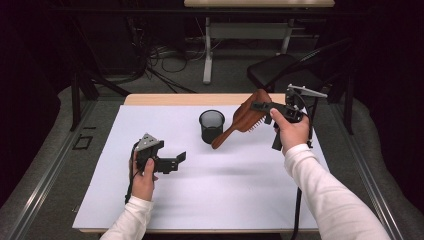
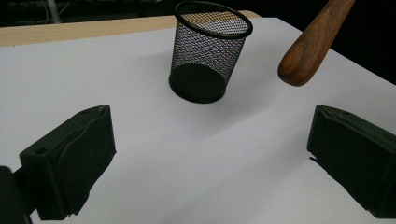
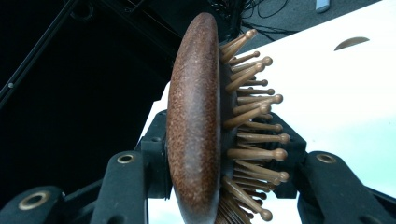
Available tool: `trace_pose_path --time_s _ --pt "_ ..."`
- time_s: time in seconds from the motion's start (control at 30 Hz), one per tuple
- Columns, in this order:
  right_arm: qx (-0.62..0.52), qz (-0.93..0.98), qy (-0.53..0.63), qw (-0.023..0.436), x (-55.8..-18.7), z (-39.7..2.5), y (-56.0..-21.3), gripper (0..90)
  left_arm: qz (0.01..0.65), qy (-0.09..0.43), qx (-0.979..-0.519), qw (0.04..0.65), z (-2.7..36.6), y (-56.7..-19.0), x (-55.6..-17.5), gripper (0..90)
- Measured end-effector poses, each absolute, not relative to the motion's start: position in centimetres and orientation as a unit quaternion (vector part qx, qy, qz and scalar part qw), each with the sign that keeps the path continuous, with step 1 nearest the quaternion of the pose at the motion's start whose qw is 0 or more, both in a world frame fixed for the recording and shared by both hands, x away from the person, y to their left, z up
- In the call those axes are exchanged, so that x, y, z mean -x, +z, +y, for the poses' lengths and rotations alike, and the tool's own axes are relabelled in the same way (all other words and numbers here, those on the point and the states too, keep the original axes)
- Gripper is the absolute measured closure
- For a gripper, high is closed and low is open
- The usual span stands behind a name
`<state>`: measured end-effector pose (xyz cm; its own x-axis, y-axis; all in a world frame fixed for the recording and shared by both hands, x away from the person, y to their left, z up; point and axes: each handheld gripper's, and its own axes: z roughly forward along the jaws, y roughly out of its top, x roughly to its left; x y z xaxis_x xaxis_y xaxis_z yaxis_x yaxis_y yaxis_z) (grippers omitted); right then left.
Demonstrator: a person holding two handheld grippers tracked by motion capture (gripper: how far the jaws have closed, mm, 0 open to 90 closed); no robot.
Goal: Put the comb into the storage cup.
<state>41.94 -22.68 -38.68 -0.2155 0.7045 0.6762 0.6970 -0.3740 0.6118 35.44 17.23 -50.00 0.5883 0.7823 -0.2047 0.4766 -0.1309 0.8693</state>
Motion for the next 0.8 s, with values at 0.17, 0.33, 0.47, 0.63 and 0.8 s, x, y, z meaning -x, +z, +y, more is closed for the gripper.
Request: trace_pose_path --time_s 0.17,0.33,0.47,0.63,0.8 --pt "-0.628 0.558 0.543 0.008 -42.3 -22.7 -38.2 51.5 0.427 0.152 -0.736 0.503 17.2 -50.0 -35.4 1.1" --pt "-0.631 0.556 0.542 0.010 -42.7 -22.7 -37.8 51.5 0.427 0.152 -0.736 0.503 17.3 -50.0 -35.4 1.1" --pt "-0.633 0.551 0.544 0.012 -43.2 -22.6 -37.5 51.5 0.427 0.152 -0.736 0.503 17.3 -50.0 -35.4 1.1" --pt "-0.637 0.543 0.546 0.018 -43.6 -22.6 -37.1 51.5 0.427 0.151 -0.735 0.504 17.3 -50.0 -35.5 1.1" --pt "-0.638 0.539 0.548 0.029 -44.1 -22.5 -36.9 51.5 0.427 0.152 -0.735 0.505 17.4 -50.0 -35.5 1.1"
